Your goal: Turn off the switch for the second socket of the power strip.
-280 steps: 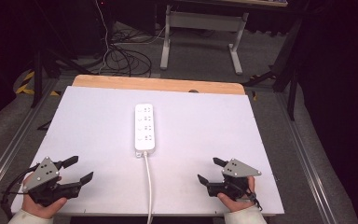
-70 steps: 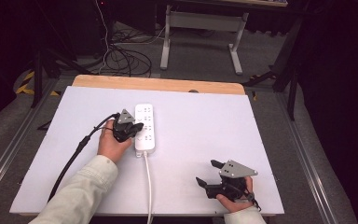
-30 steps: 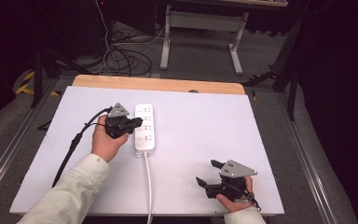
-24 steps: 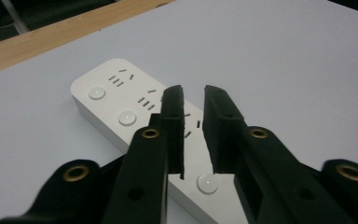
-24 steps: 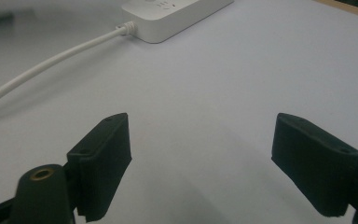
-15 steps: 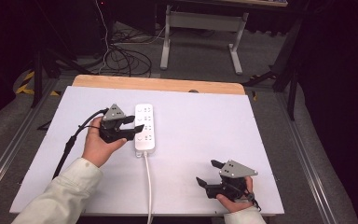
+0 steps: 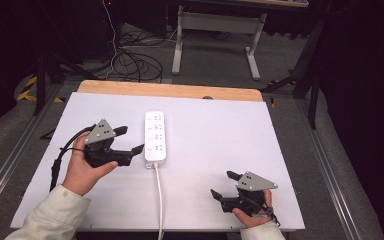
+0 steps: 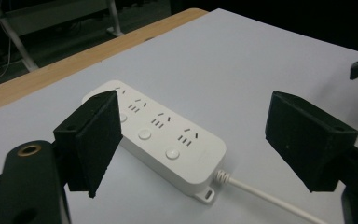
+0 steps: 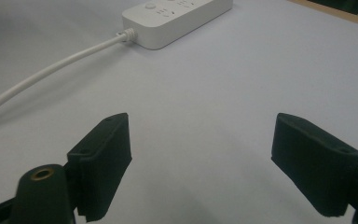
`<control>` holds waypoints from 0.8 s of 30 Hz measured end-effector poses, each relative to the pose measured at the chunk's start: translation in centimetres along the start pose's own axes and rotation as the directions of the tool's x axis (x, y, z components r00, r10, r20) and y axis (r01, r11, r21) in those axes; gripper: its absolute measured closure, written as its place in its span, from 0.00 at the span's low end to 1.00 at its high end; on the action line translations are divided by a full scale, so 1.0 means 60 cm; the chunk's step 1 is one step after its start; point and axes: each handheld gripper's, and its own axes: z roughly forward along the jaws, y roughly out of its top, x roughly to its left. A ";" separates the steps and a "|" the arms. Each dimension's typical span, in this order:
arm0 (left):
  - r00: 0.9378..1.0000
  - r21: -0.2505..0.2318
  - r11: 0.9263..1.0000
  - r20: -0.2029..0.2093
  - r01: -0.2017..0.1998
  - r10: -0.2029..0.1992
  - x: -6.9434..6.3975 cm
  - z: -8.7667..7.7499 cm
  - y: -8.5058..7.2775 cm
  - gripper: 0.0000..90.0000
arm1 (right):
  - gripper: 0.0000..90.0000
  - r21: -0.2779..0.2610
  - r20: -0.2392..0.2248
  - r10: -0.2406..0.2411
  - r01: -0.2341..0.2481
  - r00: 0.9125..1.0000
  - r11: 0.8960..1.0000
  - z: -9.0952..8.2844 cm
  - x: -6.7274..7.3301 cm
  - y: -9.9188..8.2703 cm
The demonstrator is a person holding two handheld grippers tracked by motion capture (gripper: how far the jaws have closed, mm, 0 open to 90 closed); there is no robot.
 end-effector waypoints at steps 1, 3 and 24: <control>1.000 -0.001 1.000 0.004 -0.002 0.002 0.000 -0.005 -0.003 0.20 | 0.22 0.000 -0.001 0.000 0.000 1.000 1.000 0.000 0.000 0.000; 1.000 0.010 1.000 0.010 -0.014 0.013 0.000 -0.015 -0.010 0.18 | 0.22 0.002 -0.003 -0.001 0.001 1.000 1.000 0.000 0.001 0.000; 0.999 0.001 1.000 0.044 0.010 -0.010 0.006 -0.084 -0.110 0.08 | 0.22 0.003 -0.005 -0.004 0.004 1.000 1.000 0.001 0.002 0.001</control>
